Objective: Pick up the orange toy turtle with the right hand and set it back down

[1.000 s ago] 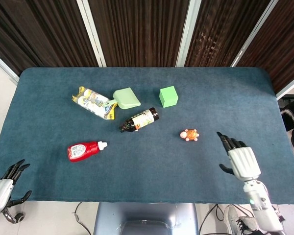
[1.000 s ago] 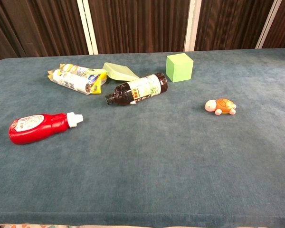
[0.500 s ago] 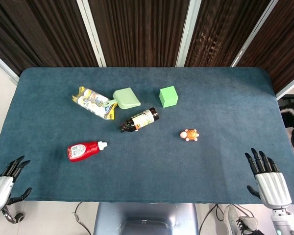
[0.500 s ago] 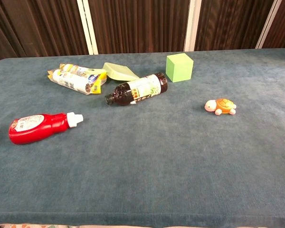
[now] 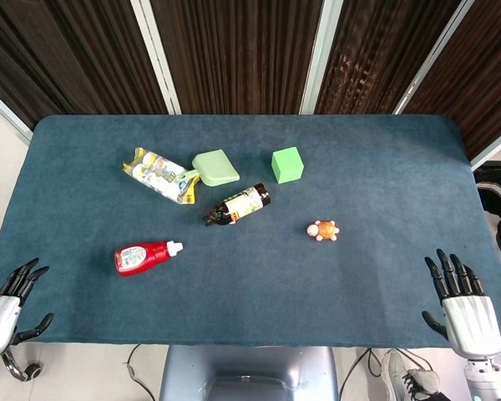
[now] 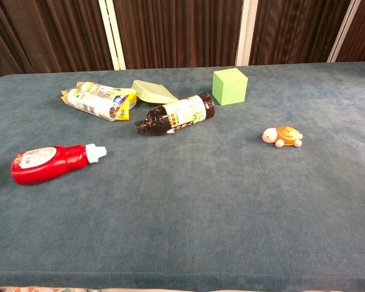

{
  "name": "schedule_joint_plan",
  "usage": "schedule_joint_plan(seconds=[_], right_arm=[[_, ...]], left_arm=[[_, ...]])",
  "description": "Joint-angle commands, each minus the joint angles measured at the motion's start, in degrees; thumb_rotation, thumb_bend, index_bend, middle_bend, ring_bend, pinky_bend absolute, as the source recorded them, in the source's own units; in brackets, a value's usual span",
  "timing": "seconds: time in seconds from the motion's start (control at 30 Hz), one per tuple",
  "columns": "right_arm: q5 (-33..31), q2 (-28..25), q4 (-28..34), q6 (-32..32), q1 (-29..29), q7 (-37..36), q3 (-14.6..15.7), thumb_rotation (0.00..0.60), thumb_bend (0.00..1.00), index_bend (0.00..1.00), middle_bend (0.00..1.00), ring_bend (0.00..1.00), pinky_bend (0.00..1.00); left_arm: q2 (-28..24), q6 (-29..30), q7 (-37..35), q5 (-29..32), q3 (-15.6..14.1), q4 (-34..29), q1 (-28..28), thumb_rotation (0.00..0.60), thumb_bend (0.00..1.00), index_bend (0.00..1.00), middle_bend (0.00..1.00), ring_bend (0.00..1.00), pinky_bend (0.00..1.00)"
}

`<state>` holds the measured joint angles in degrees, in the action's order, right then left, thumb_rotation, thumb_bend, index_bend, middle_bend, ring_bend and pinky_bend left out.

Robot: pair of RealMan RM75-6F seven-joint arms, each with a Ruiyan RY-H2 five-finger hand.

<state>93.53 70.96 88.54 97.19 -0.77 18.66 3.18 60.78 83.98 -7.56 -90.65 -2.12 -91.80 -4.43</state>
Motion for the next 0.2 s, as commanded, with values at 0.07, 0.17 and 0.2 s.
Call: schedule_joint_plan(seconds=[0.07,0.17,0.2], right_arm=[[0.06,-0.16,0.15,-0.55,0.32,-0.12,-0.11,0.6,0.06,0.0,0.05,0.06,0.28],[0.31,-0.16,0.17,-0.8,0.47,-0.25,-0.33,0.6,0.06,0.0,0.05,0.06,0.28],[0.42,-0.19,0.23,-0.96,0.5,-0.44,-0.39,0.6,0.06,0.0,0.05,0.06,0.28]], left_arm=[[0.42,0.11,-0.12,-0.59,-0.01,0.41,-0.04,0.6,0.3,0.13,0.0,0.05,0.38],[0.42,-0.44,-0.08,-0.56,-0.24,0.43,-0.16,0.6,0.3,0.13,0.0,0.05,0.38],[0.43,-0.67,-0.05,-0.47,-0.26,0.36,-0.24,0.6,0.3,0.13,0.0,0.05,0.38]])
